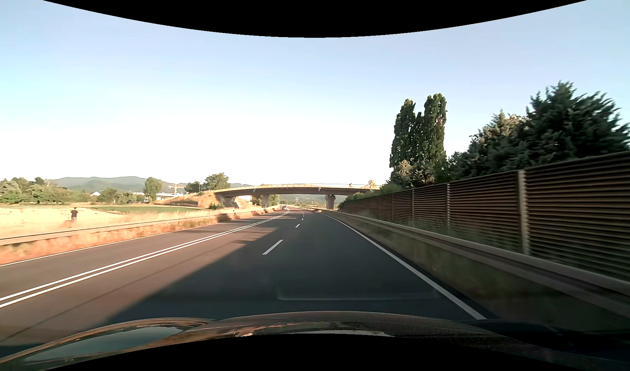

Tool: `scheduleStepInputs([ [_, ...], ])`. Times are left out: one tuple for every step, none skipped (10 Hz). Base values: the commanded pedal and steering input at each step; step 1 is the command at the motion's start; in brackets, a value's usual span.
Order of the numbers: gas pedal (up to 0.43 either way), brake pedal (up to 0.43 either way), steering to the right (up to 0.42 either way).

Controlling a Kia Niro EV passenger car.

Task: Follow the waypoints while adhering to traffic rules and regulations

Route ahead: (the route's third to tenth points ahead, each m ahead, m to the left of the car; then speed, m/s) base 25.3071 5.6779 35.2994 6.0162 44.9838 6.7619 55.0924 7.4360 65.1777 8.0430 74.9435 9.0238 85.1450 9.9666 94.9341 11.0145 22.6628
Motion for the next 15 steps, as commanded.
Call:
scheduleStepInputs([
  [0.287, 0.000, -0.007],
  [0.287, 0.000, -0.006],
  [0.287, 0.000, -0.007],
  [0.287, 0.000, -0.006],
  [0.287, 0.000, -0.006],
  [0.287, 0.000, -0.006],
  [0.287, 0.000, -0.006],
  [0.287, 0.000, -0.006],
  [0.287, 0.000, -0.007],
  [0.287, 0.000, -0.006],
  [0.287, 0.000, -0.006],
  [0.287, 0.000, -0.006],
  [0.287, 0.000, -0.006],
  [0.287, 0.000, -0.006],
  [0.287, 0.000, -0.006],
])
